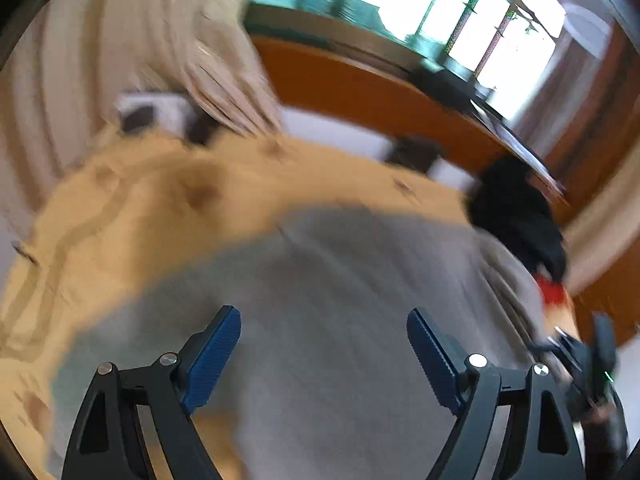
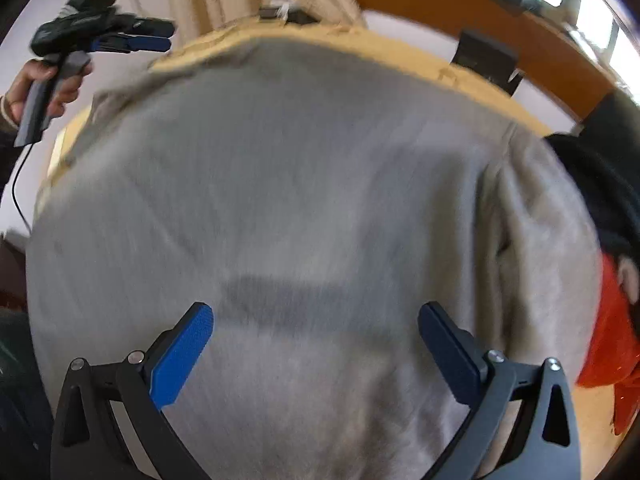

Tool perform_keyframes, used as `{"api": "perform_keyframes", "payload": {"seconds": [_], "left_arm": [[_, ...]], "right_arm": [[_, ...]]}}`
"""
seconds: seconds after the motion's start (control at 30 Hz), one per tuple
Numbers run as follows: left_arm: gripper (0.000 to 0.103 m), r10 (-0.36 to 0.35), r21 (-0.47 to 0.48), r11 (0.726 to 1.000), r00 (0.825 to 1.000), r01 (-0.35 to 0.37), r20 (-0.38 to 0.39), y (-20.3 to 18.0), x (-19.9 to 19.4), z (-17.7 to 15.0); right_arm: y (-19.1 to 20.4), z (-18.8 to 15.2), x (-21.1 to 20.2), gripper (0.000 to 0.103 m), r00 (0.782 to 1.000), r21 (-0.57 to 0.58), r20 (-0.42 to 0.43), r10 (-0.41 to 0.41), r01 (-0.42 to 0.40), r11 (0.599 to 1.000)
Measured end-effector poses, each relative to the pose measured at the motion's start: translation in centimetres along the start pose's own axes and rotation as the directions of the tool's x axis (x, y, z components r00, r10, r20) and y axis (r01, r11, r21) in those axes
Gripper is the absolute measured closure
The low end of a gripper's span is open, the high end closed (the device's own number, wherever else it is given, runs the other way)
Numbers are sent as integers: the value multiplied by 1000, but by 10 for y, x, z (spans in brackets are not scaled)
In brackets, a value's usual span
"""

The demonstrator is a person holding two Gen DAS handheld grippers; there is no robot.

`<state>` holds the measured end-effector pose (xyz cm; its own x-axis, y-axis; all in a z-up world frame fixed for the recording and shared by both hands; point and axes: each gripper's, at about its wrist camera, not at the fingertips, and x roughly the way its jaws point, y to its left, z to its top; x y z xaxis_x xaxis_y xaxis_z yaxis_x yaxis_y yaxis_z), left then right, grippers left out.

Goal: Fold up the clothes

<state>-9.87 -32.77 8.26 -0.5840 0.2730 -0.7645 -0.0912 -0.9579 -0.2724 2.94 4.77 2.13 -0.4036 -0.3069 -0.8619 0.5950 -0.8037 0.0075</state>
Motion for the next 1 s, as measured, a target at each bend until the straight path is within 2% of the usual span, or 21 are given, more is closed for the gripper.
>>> {"api": "perform_keyframes", "payload": {"seconds": [0.03, 0.1, 0.2, 0.23, 0.3, 0.37, 0.4, 0.43, 0.47, 0.53, 0.63, 0.8, 0.87, 1.0], "left_arm": [[16, 15, -12, 1000, 1000, -15, 7, 6, 1, 10], [16, 149, -3, 989, 989, -149, 12, 22, 19, 27], [16, 306, 104, 948, 952, -302, -19, 30, 52, 33], [16, 313, 146, 941, 949, -306, -30, 29, 62, 32], [16, 274, 214, 942, 961, -258, -45, 23, 76, 26], [16, 160, 247, 959, 986, -142, -55, 17, 85, 23], [16, 107, 262, 961, 993, -88, -59, 15, 89, 22], [17, 83, 279, 958, 995, -63, -60, 11, 91, 22], [20, 65, 291, 956, 996, -43, -65, 8, 94, 22], [49, 64, 291, 956, 993, -33, -98, 9, 106, 22], [51, 24, 245, 969, 990, 10, -136, 21, 120, 26], [50, -117, 146, 980, 986, 134, -117, 41, 115, 39], [50, -142, 120, 981, 984, 155, -111, 49, 112, 45], [51, -140, 157, 974, 976, 166, -164, 51, 117, 41]], "right_arm": [[-2, 6, -4, 0, 1000, 15, 24, -13, 13, 1000], [-13, 19, -11, 0, 996, 68, 82, -45, 39, 997], [-29, 34, -13, 0, 989, 169, 131, -70, 47, 985], [-36, 37, -13, 0, 989, 196, 134, -62, 35, 980], [-42, 37, -3, 0, 989, 244, 138, -52, 17, 970], [-42, 39, 2, 0, 985, 255, 166, -45, 1, 967], [-42, 41, 5, 0, 982, 255, 182, -39, -9, 967], [-43, 44, 7, 0, 980, 253, 198, -30, -21, 967], [-44, 47, 10, 0, 977, 253, 214, -21, -34, 967], [-46, 55, 14, 0, 970, 260, 244, -6, -59, 964], [-48, 67, 18, 0, 965, 273, 264, -1, -73, 959], [-44, 59, 37, 0, 968, 264, 251, 11, -79, 961], [-44, 54, 47, 0, 971, 265, 239, 18, -83, 961], [-47, 50, 47, 0, 963, 275, 268, 30, -107, 956]]}}
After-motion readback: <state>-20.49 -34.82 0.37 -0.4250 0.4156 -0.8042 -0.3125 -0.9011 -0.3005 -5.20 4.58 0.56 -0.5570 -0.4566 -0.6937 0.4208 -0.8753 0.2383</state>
